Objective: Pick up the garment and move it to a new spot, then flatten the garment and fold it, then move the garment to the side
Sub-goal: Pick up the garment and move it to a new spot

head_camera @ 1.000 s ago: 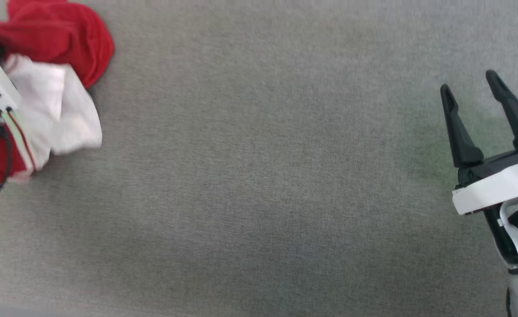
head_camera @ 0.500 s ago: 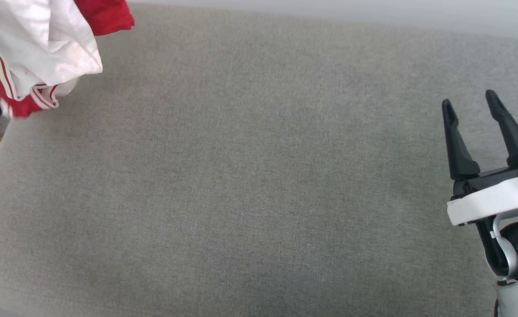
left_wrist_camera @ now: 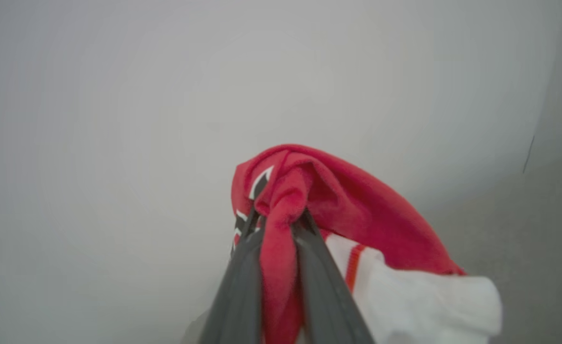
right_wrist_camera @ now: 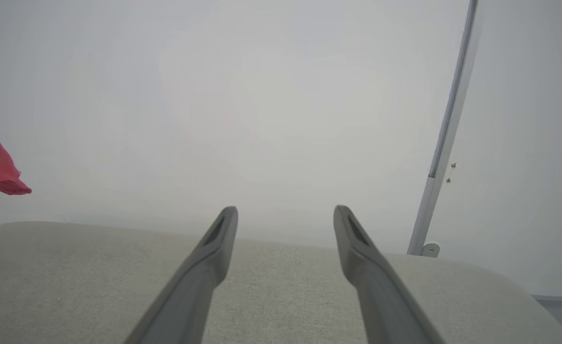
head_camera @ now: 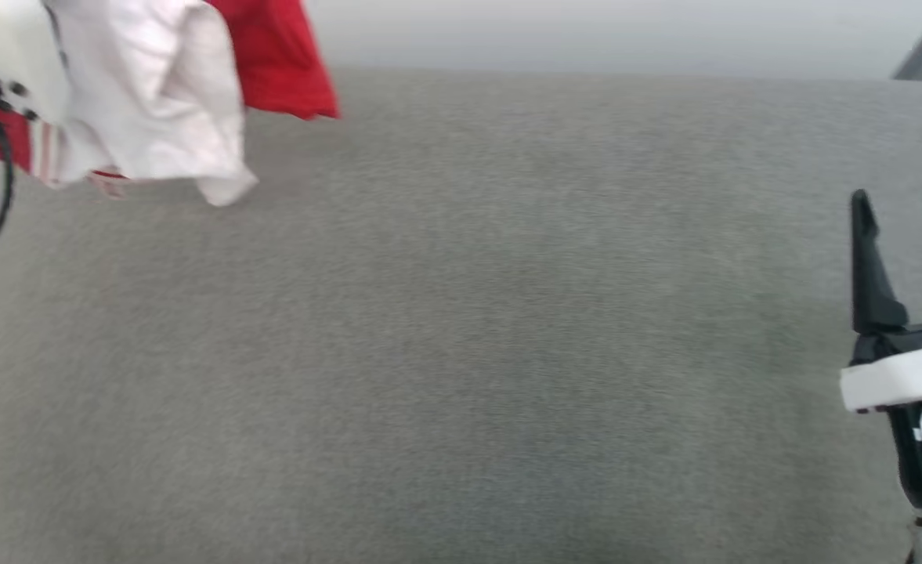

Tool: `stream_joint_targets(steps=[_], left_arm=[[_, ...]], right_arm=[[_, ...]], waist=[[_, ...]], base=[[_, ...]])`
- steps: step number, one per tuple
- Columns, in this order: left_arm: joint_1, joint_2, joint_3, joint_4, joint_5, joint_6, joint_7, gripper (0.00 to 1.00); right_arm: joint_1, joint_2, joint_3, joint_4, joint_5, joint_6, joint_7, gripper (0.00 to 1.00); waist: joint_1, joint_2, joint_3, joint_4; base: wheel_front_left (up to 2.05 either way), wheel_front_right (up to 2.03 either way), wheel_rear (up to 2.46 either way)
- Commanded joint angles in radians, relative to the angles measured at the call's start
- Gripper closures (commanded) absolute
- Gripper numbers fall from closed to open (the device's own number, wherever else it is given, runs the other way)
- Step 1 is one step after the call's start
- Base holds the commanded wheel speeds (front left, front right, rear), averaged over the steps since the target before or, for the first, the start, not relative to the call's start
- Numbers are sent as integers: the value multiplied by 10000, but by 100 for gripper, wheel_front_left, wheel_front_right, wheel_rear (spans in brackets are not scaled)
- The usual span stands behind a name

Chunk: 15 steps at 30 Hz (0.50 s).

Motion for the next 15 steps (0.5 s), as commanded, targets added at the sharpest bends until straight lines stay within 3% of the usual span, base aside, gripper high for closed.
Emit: stream_joint_targets(steps=[1, 10, 15], left_arm=[[222, 82, -92, -654, -43, 147, 312, 100], [1294, -65, -993, -3516, -449, 781, 2342, 100], [2187, -440, -1861, -4134, -620, 1042, 3130, 100]], right_arm=[[154, 62, -204, -42, 93, -3, -79, 0], [489, 424, -766, -82, 175, -3, -292, 0], [539, 686, -592, 126, 211, -3, -468, 0]], waist=[[0, 0, -94, -491], [0, 0, 19, -1606], [0, 0, 173, -2079]], base=[[0, 0, 0], [0, 0, 0], [0, 0, 0]])
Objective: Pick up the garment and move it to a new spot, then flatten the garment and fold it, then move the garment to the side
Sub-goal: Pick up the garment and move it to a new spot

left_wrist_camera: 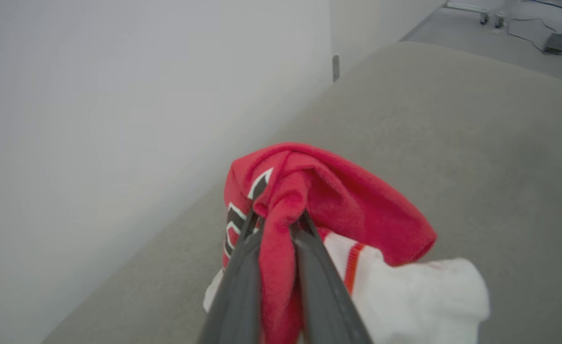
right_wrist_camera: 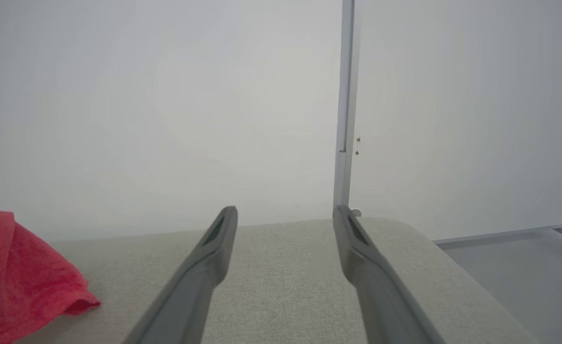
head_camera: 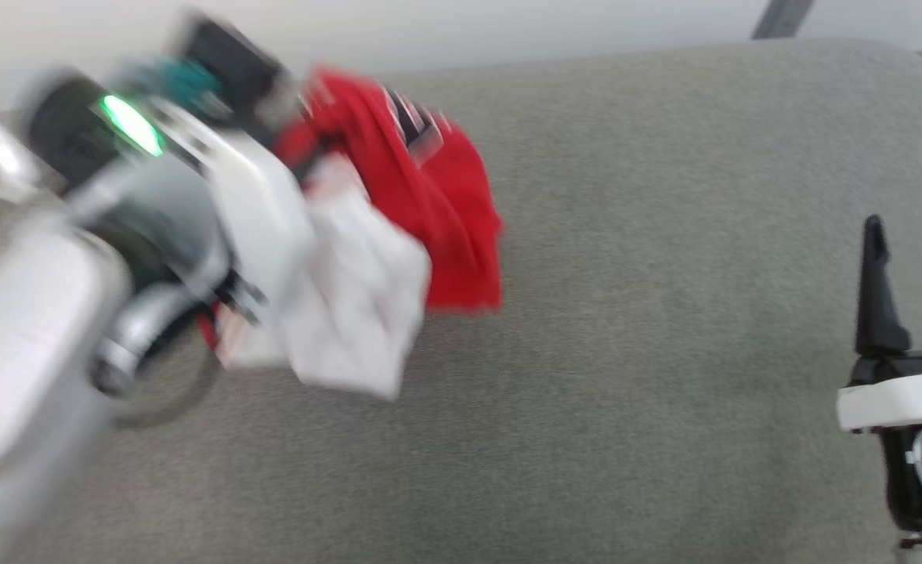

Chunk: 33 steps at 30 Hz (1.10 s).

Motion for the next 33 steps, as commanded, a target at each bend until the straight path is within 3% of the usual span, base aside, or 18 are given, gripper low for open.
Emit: stream_joint_targets(steps=[1, 8, 24, 25, 26, 27, 33], left_arm=[[463, -127, -356, 20, -115, 104, 227, 100], [1616, -746, -1321, 1027, -560, -31, 594, 100], [2116, -2536, -2597, 5925, -1011, -1086, -9, 100], [2045, -2622, -2522, 6038, -1098, -1123, -211, 77], [1945, -2659, -2431, 6110, -1158, -1168, -390, 31], [1827, -2661, -2359, 6162, -1198, -1180, -554, 0], [1592, -2478, -1857, 5784, -1493, -1275, -1465, 0]], right_arm=[[37, 119, 111, 137, 28, -3, -141, 0], [-143, 340, 620, 595, 86, -3, -377, 0], [-757, 382, 1732, 1796, 304, -3, -720, 0], [-801, 357, 1760, 1839, 295, -3, -729, 0], [-827, 336, 1792, 1884, 317, -3, -735, 0], [-824, 312, 1843, 1936, 343, -3, -733, 0], [-631, 113, 1902, 2096, 389, -3, -661, 0]], waist=[[0, 0, 150, -317], [0, 0, 326, -774], [0, 0, 303, -1238], [0, 0, 270, -1223], [0, 0, 220, -1192], [0, 0, 170, -1162], [0, 0, -285, -827]], base=[[0, 0, 0], [0, 0, 0], [0, 0, 0], [0, 0, 0], [0, 0, 0], [0, 0, 0], [0, 0, 0]])
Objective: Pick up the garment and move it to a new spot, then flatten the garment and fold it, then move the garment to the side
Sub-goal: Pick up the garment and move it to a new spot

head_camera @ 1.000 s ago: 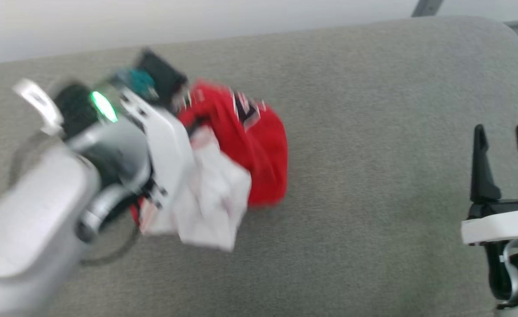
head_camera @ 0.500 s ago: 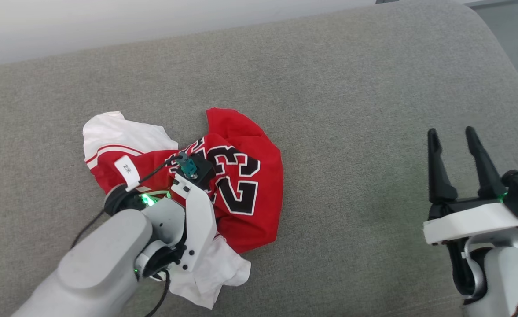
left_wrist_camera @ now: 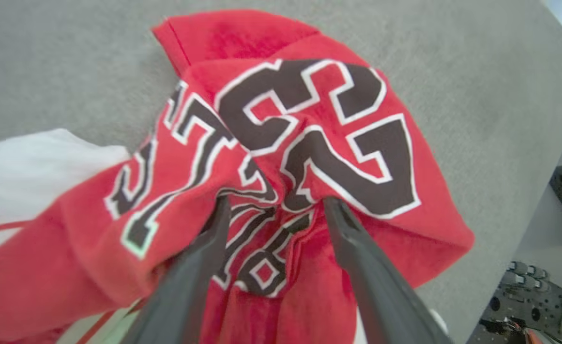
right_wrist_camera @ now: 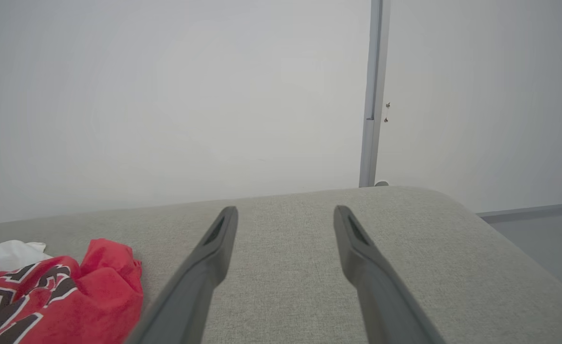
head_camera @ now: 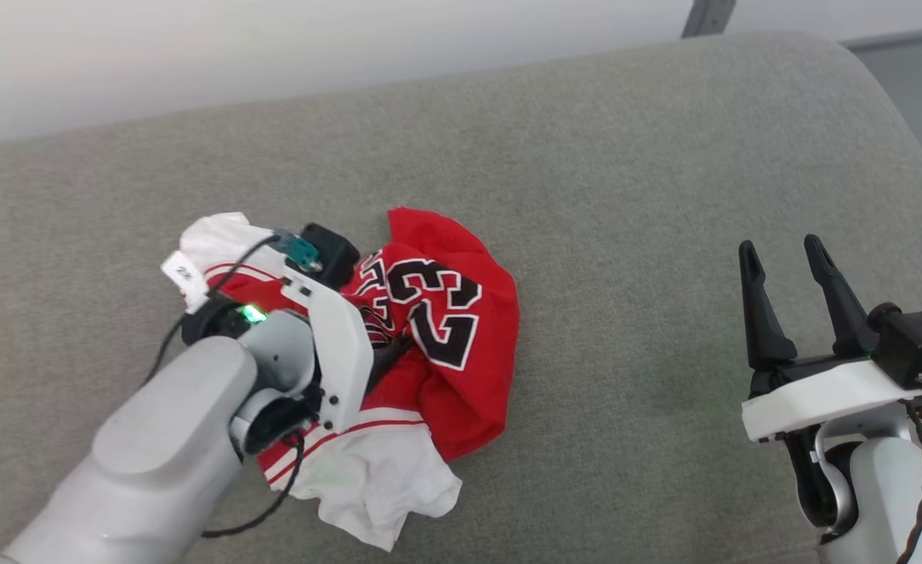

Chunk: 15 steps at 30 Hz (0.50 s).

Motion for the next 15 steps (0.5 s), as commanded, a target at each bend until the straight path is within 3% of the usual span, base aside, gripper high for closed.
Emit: stream_joint_targets(steps=[1, 8, 15], left_arm=[[-47, 85, 111, -203, 32, -30, -217, 0], [481, 813, 797, -1477, 21, 357, -1414, 0], [1632, 1648, 1676, -2813, 390, 901, -3822, 0]], right_arm=[[96, -38, 22, -1, 39, -3, 29, 0], [287, -185, 63, -54, 71, -3, 104, 0], [487, -261, 114, -12, 19, -3, 74, 0]], waist=[[0, 0, -224, 187], [0, 0, -673, 567], [0, 0, -973, 863]], base=[[0, 0, 0], [0, 0, 0], [0, 0, 0]])
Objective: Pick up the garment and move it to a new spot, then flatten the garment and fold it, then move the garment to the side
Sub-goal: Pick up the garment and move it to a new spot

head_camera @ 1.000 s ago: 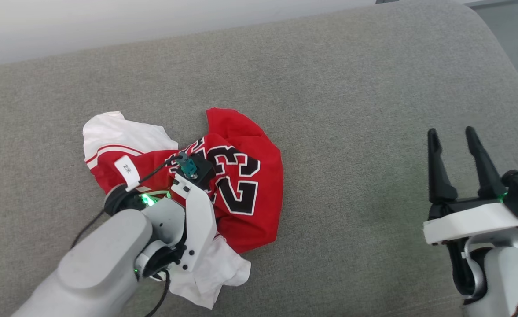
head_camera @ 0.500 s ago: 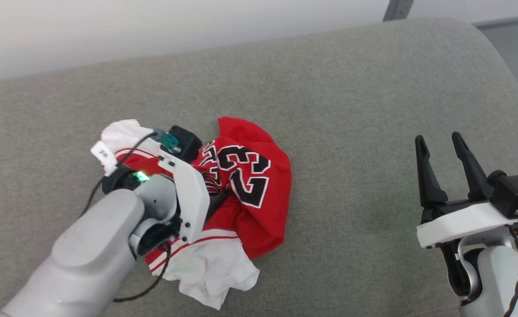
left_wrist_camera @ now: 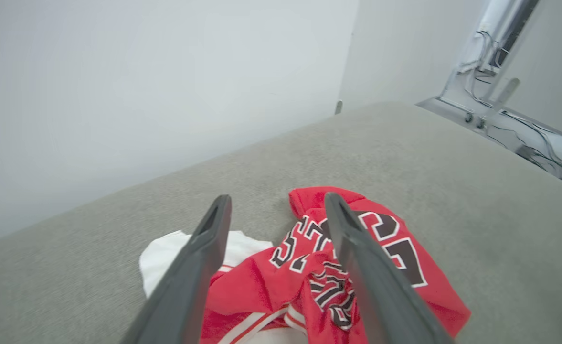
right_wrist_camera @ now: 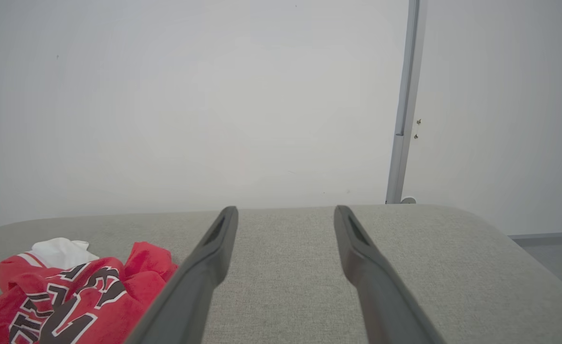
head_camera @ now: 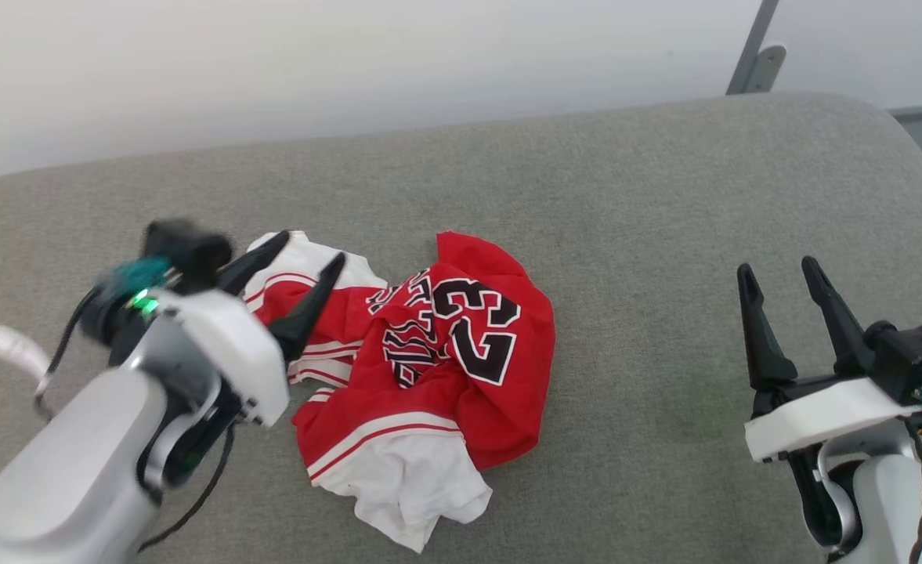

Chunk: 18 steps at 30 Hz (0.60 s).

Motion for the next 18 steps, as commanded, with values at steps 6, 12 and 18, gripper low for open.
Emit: stream_joint_targets(steps=[6, 12, 18], left_arm=[[1455, 441, 688, -589, -18, 603, -1737, 0], [3142, 777, 1491, -1032, 177, 1246, -3523, 0], [4482, 607, 2739, -1402, 503, 1473, -3776, 0]], right_arm=[[319, -34, -47, 48, -5, -3, -118, 0], [662, 51, -162, -26, -44, -3, -165, 0], [891, 68, -262, -103, -44, -3, -80, 0]], waist=[[0, 0, -328, 257], [0, 0, -573, 509], [0, 0, -712, 720]], base=[[0, 0, 0], [0, 0, 0], [0, 0, 0]])
